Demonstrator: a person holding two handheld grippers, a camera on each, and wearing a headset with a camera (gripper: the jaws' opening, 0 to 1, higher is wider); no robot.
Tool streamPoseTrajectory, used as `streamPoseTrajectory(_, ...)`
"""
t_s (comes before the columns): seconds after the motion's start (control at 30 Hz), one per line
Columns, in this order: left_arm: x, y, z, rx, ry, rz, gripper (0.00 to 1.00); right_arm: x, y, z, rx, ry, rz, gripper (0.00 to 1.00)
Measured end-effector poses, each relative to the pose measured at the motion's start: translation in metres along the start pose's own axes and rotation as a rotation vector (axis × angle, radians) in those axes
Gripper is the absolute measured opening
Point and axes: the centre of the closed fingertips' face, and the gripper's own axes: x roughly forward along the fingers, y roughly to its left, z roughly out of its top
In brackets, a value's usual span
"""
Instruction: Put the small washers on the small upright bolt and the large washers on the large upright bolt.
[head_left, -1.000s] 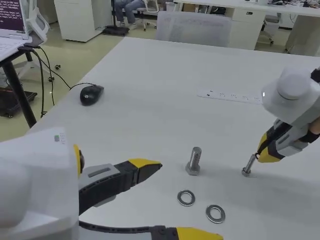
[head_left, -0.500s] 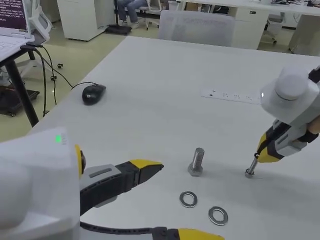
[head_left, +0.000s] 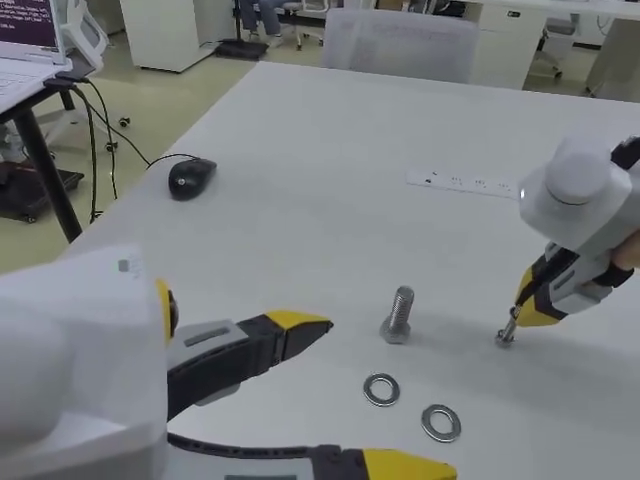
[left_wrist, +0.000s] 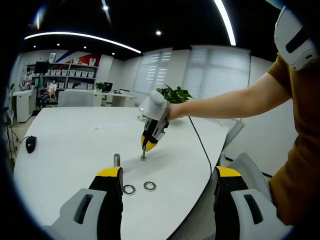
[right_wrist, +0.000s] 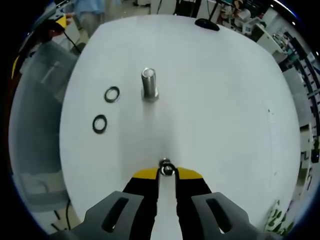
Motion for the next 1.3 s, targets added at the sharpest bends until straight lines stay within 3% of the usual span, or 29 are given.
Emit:
streamPoseTrajectory(0.8,-0.001,0.007,-0.006,-0.016,0.011,0.005,0.73,0.031,0.005,-0.008,0.022,0.002,0.022,0.13)
streamPoseTrajectory(1.3,0.0,0.007,-0.004,-0.019,0.007,0.011,0.73,0.024,0.004,-0.007,0.016,-0.028,0.014,0.17)
